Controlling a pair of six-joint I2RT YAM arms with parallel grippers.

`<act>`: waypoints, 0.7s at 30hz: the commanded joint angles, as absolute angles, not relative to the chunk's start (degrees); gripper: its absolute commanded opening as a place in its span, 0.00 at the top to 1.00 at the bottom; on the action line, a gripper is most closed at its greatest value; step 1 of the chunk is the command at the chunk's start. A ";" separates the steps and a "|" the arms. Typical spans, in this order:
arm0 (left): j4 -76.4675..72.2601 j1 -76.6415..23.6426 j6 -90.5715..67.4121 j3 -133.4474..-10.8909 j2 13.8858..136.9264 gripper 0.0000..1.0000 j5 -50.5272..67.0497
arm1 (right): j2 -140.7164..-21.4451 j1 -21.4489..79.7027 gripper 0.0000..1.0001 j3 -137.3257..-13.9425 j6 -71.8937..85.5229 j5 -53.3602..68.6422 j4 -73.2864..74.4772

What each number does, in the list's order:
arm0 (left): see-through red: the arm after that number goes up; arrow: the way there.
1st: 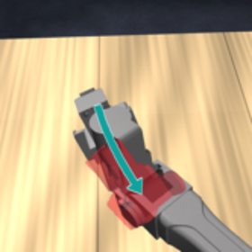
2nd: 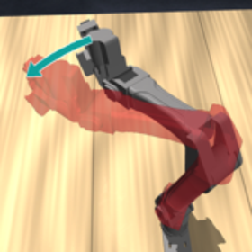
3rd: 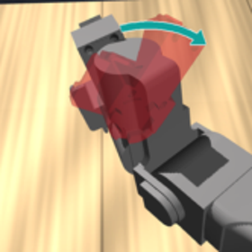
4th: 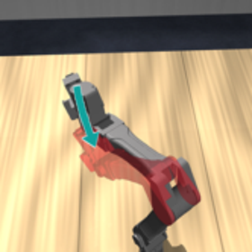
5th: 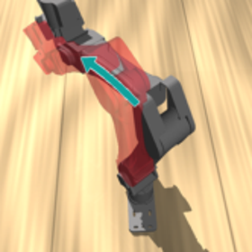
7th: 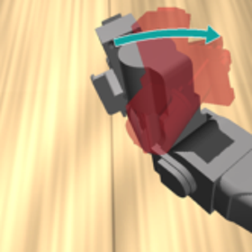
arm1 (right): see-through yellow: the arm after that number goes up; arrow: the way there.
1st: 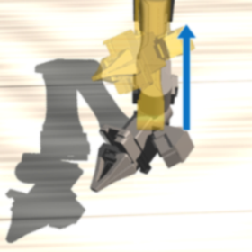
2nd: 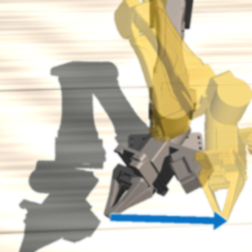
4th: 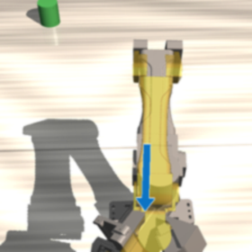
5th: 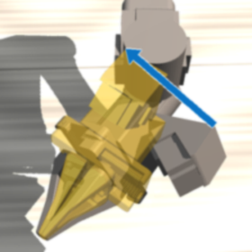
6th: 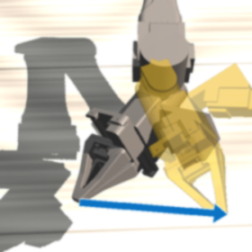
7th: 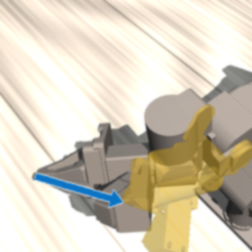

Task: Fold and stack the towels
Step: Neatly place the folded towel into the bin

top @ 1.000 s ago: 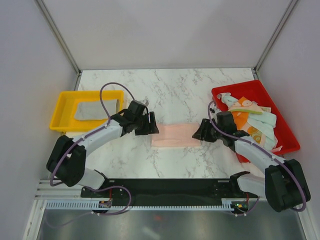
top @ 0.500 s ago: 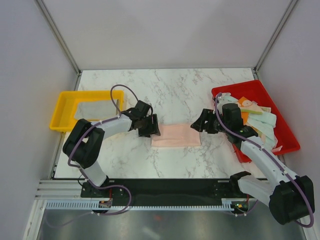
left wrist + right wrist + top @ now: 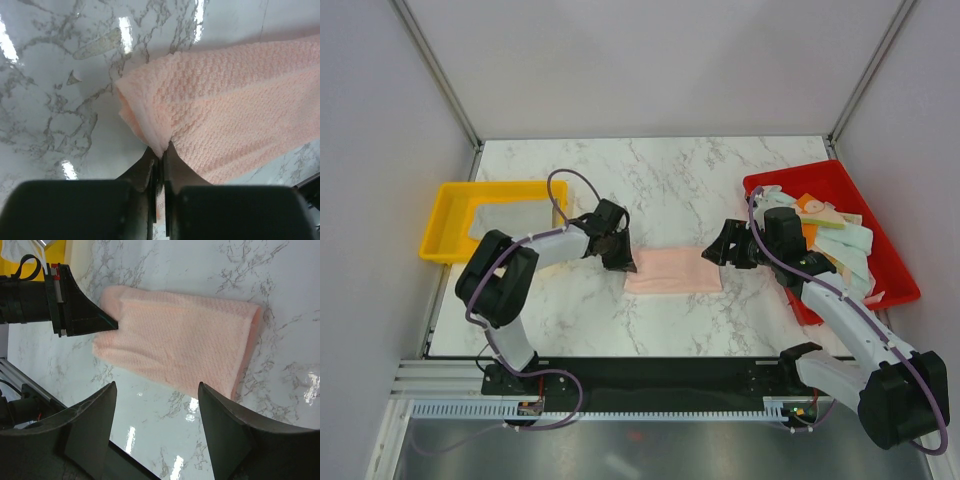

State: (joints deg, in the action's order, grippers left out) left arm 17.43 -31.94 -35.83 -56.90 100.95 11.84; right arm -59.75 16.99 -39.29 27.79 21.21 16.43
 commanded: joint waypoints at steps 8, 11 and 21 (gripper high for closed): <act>31.08 -31.91 -32.35 -68.88 98.62 0.98 7.31 | -57.57 17.05 0.26 -41.31 26.72 21.27 16.96; 38.81 -31.47 -29.28 -74.50 98.26 0.98 2.21 | -57.31 16.96 0.26 -41.75 26.72 21.09 17.05; 55.01 -23.74 -16.62 -88.85 97.12 0.98 -14.58 | -58.80 17.05 0.26 -43.07 25.84 21.18 17.14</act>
State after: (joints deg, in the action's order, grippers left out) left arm 47.64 -26.92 -24.10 -84.84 100.25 -6.61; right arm -58.48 16.99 -40.60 27.11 21.17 17.67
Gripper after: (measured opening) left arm 0.045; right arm 0.743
